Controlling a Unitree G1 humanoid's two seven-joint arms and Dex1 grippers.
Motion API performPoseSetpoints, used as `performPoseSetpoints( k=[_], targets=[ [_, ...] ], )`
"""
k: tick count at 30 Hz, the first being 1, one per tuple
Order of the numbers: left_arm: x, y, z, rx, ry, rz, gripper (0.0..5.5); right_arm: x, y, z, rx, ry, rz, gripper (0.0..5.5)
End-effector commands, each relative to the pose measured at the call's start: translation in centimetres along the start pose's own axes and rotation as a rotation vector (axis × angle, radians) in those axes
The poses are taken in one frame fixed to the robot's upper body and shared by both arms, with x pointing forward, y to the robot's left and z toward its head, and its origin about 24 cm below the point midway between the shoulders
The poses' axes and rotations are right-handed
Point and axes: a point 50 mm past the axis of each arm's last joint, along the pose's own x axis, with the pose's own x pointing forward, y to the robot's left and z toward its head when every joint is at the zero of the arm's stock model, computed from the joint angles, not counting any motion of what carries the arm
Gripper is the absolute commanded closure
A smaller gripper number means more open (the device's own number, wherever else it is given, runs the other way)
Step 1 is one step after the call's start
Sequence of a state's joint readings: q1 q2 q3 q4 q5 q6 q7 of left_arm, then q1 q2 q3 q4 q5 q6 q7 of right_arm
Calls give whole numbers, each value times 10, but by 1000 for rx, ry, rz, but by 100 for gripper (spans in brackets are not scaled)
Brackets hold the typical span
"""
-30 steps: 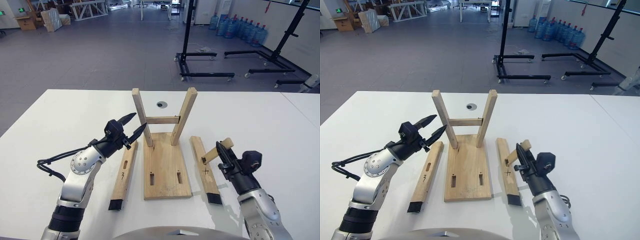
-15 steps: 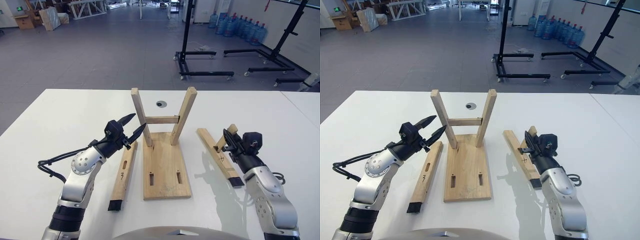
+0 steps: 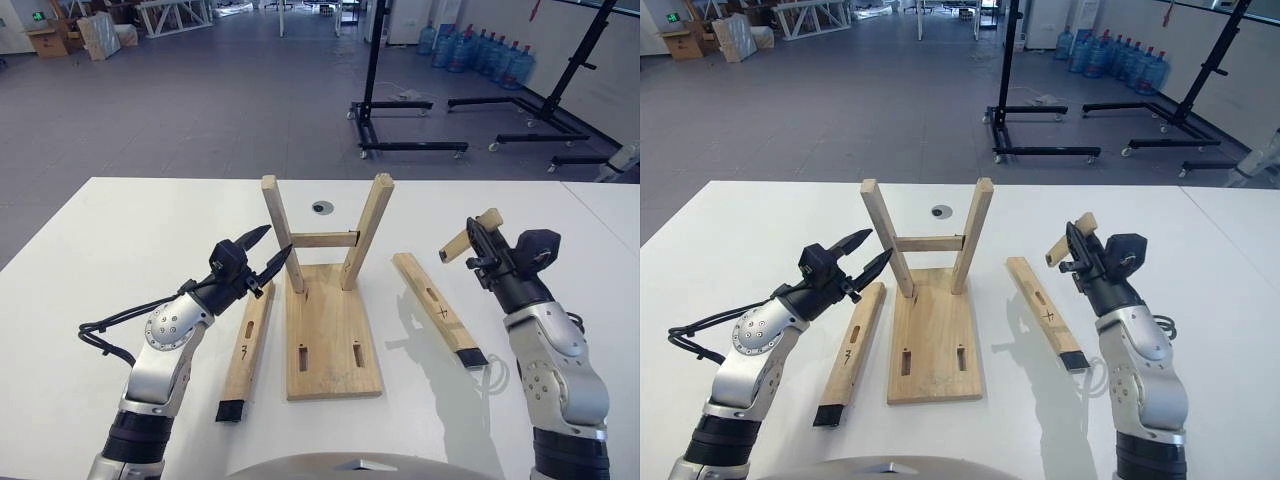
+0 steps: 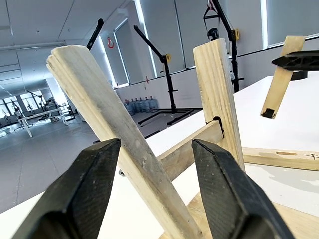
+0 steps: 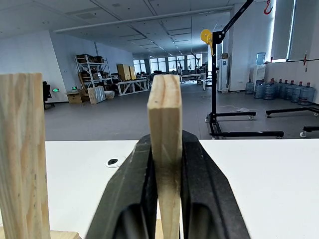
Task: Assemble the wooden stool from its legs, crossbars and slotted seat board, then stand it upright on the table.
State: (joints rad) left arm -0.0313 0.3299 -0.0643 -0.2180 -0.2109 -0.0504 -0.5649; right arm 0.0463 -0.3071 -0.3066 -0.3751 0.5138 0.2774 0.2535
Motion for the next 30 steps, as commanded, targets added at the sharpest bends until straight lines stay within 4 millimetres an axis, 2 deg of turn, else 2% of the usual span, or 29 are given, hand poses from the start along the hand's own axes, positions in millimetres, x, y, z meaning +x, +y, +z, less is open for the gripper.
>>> performPoseSetpoints(
  k=[1, 9, 16, 21, 30],
  targets=[
    [-2, 0, -3, 4, 10, 19, 288, -13, 5, -10, 10, 92, 22, 512],
    [-1, 0, -4, 6, 9, 12, 288, -23, 0, -35, 28, 195, -1, 512],
    [-2, -1, -4, 5, 11, 18, 288, -29, -1, -40, 19, 234, 14, 512],
    [0, -2, -5, 0, 10, 11, 288, -20, 3, -39, 10, 212, 43, 512],
    [0, -1, -6, 2, 8, 16, 288, -15, -10, -37, -29, 215, 35, 512]
  ],
)
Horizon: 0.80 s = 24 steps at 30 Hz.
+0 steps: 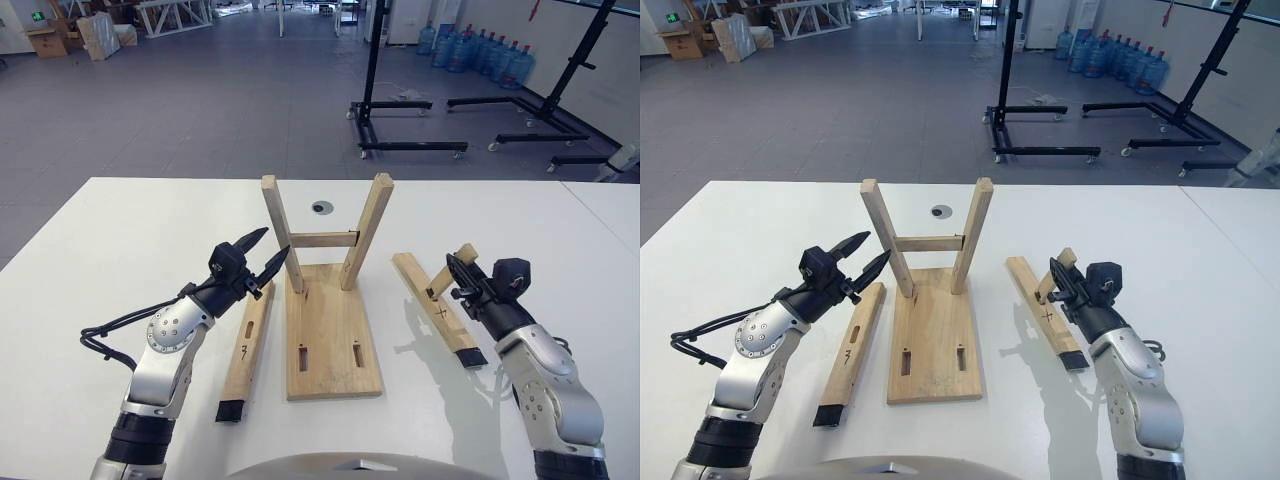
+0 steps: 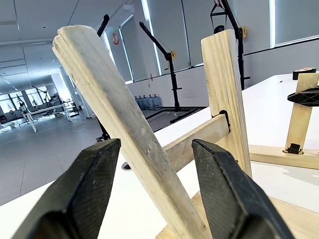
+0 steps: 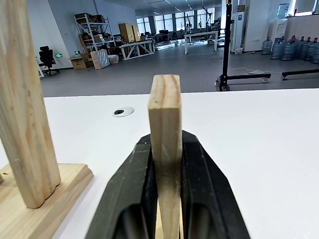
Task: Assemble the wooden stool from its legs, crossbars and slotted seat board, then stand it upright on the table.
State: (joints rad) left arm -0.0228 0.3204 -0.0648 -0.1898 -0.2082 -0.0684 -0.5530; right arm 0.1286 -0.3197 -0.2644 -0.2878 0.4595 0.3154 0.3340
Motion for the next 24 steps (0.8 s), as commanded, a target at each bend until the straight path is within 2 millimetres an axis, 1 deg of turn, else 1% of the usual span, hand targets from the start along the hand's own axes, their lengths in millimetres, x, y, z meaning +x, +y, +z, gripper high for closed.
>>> performPoseSetpoints(
  k=[1, 5, 8, 10, 14, 19, 24],
  targets=[
    [1, -1, 1, 16, -3, -1, 288, 1, -5, 2, -33, 5, 3, 512],
    [0, -2, 0, 14, -4, 10, 288, 1, -6, 3, -35, 21, 18, 512],
    [0, -2, 0, 13, -4, 14, 288, 4, -1, 11, -27, -29, 49, 512],
    [0, -2, 0, 13, -4, 13, 288, 3, 4, 14, -24, -48, 68, 512],
    [1, -2, 0, 13, -5, 11, 288, -1, 4, 3, -22, -4, 60, 512],
    [2, -2, 0, 13, -6, 6, 288, -5, -4, -10, -30, 29, 26, 512],
    [3, 0, 0, 16, -6, 6, 288, -1, -3, -10, -24, 25, 41, 512]
  ],
)
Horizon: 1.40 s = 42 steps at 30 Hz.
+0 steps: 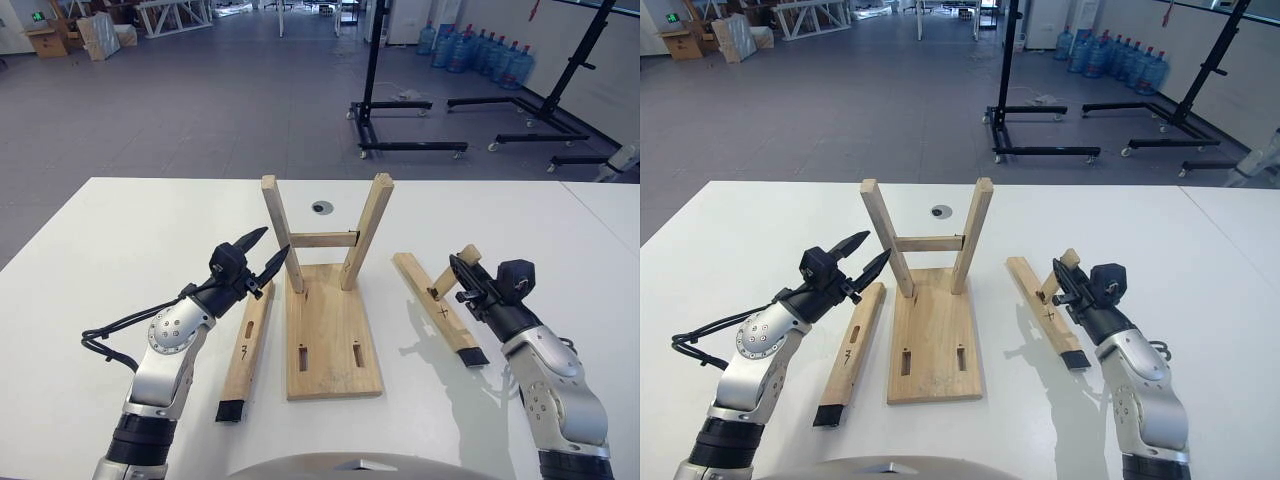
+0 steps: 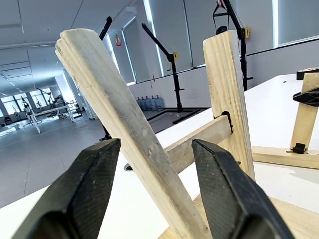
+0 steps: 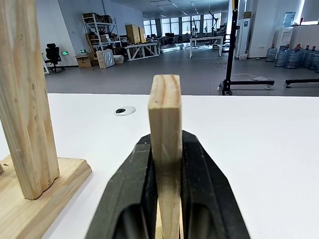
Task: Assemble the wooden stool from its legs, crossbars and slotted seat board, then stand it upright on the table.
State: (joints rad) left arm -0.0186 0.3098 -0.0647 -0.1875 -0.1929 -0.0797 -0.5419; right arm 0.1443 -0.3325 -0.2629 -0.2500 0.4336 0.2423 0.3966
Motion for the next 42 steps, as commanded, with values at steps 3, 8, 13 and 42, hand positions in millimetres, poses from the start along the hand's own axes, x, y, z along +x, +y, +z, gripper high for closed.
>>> performPoseSetpoints(
  k=[3, 8, 13, 42],
  targets=[
    [3, 1, 0, 9, -4, -8, 288, 2, 2, -11, 14, 73, 26, 512],
    [1, 2, -1, 10, 1, -7, 288, -5, 6, -14, -54, 61, 102, 512],
    [2, 3, -1, 12, 1, -11, 288, -9, 13, -20, -164, 59, 170, 512],
    [2, -1, -6, -2, -3, 21, 288, -5, -16, -56, 12, 377, 164, 512]
  ],
)
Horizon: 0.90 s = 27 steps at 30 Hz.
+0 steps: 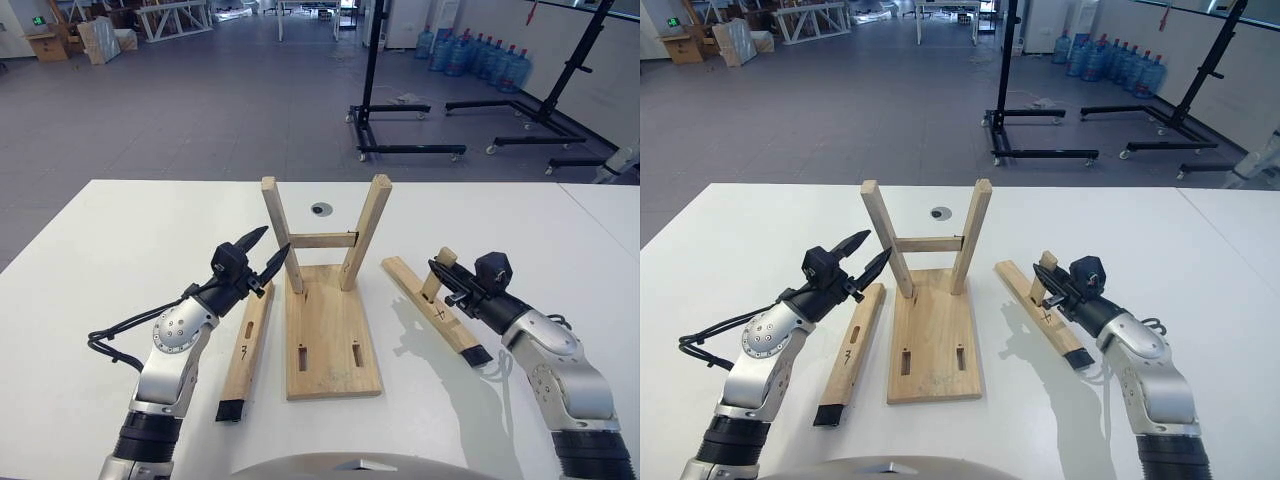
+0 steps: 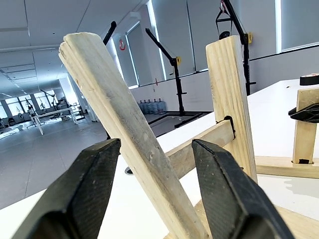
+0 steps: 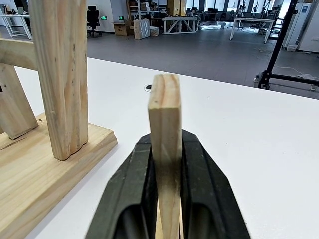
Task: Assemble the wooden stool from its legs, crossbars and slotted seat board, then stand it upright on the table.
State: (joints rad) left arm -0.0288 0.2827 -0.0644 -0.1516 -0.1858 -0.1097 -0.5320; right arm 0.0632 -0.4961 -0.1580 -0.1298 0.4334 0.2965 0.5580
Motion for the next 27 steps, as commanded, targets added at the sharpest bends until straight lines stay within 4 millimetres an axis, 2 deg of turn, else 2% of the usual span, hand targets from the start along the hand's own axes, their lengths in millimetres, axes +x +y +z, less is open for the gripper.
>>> performPoseSetpoints(
  k=[1, 8, 11, 15, 21, 25, 27],
  targets=[
    [-1, 1, -3, 10, 13, 0, 288, -15, -9, -54, 128, 178, -52, 512],
    [-1, 6, -2, 23, 16, -4, 288, -23, -24, -69, 140, 116, -58, 512],
    [0, 6, -2, 23, 15, -8, 288, -22, -28, -72, 146, 121, -33, 451],
    [2, 5, -3, 23, 14, -9, 288, -18, -18, -65, 139, 79, -19, 385],
    [1, 6, -4, 26, 12, -1, 288, -13, -31, -38, 108, -46, -56, 281],
    [1, 7, -4, 28, 11, 4, 288, -11, -37, -9, 75, -177, -54, 208],
    [1, 7, -4, 29, 10, 4, 288, -7, -28, 18, 44, -262, -33, 208]
  ],
)
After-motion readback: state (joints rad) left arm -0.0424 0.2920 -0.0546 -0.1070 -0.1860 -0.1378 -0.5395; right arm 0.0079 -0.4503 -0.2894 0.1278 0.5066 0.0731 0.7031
